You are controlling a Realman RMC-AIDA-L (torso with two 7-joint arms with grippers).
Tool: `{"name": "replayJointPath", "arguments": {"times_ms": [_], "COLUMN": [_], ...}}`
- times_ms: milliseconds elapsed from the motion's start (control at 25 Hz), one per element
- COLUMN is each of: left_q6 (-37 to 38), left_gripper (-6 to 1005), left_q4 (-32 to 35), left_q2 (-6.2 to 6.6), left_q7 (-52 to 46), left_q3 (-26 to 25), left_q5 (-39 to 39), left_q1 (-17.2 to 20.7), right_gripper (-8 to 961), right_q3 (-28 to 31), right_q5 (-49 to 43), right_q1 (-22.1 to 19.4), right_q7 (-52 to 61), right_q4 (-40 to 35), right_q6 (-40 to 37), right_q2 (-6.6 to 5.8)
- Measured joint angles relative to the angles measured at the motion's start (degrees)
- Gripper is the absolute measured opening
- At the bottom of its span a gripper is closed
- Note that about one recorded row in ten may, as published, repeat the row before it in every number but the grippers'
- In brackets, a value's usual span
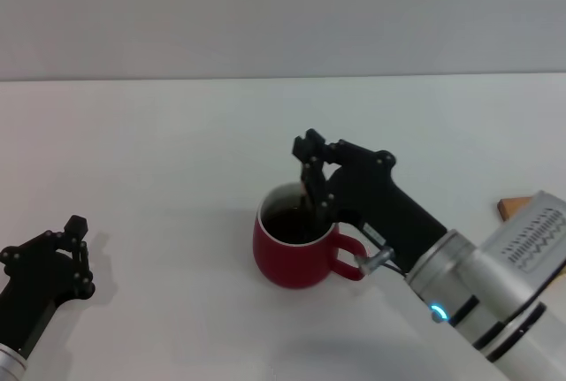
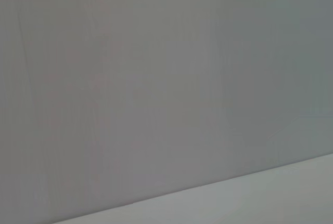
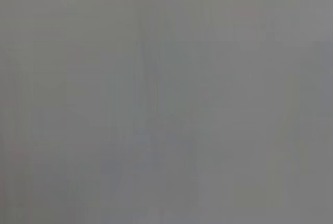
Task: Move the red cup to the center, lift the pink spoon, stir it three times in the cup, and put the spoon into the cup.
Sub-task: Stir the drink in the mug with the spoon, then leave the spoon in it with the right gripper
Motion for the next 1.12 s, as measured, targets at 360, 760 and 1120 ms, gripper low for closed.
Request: {"name": "replayJointPath", "arguments": {"times_ms": [360,760,1120], "left_q6": [-0.3,-0.9,-1.5], "left_gripper": [-2,-2,-2], "left_q4": [-0.2,-0.3,0.0], "left_q2": [-0.09,-0.09,-0.09], "left_q7": [0.0,0.0,0.0], "left_q3": [0.0,0.0,0.0], "left_q5": [0.0,0.0,0.1], "left_q1": [0.1,-0.6,-1.2], "right_gripper": [-2,18,41], "right_q3": [0.1,-0.6,-2.3], "right_q5": [-0.3,-3.1,-5.4], "right_q1": [-4.4,-5.2,-5.5], "right_q7": [-0.3,0.0,-0.6], "right_q4": [3.4,4.7,4.8], "right_q6": [-0.9,-0.4,-0.2], "right_q2": [-1.95,-0.93,0.88]}}
